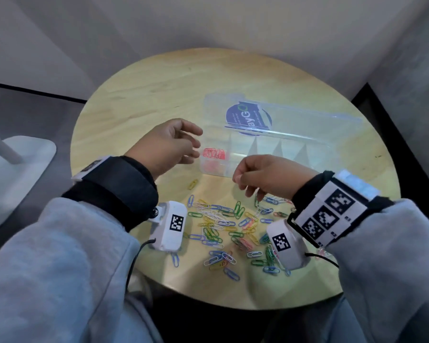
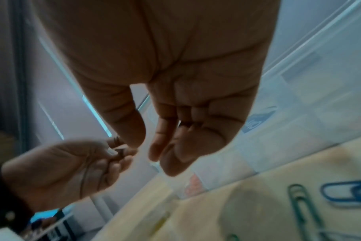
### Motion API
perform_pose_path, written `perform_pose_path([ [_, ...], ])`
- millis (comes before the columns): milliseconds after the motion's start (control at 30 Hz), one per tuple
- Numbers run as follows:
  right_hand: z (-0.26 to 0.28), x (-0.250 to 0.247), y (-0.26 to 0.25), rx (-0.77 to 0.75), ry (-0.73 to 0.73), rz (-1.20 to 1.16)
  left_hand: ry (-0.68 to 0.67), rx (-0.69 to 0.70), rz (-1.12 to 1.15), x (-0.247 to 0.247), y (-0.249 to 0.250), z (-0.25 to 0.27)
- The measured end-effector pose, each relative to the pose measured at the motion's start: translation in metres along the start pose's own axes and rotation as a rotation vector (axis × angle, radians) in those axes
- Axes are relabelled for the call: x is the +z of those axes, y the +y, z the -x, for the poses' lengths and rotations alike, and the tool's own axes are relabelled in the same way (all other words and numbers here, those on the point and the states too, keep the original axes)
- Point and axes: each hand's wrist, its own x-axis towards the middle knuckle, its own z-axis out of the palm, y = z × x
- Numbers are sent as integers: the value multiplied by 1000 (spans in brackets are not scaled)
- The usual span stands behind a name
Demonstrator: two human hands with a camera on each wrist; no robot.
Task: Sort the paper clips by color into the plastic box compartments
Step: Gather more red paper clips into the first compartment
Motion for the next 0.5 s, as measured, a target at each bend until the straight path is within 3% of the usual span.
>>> perform_pose_path([
  [67,2,6,1,17,-14,181,-46,-14,-327,-5,-3,5],
  [133,2,12,-3,10,-32,321,-169,-117,-631,-5,-9,11],
  [233,-2,23,-14,-29,-26,491,-243,-220,-922,1,-16,17],
  [500,-30,55,-30,-75,-77,680,-167,-137,-1084,12,-25,-1],
])
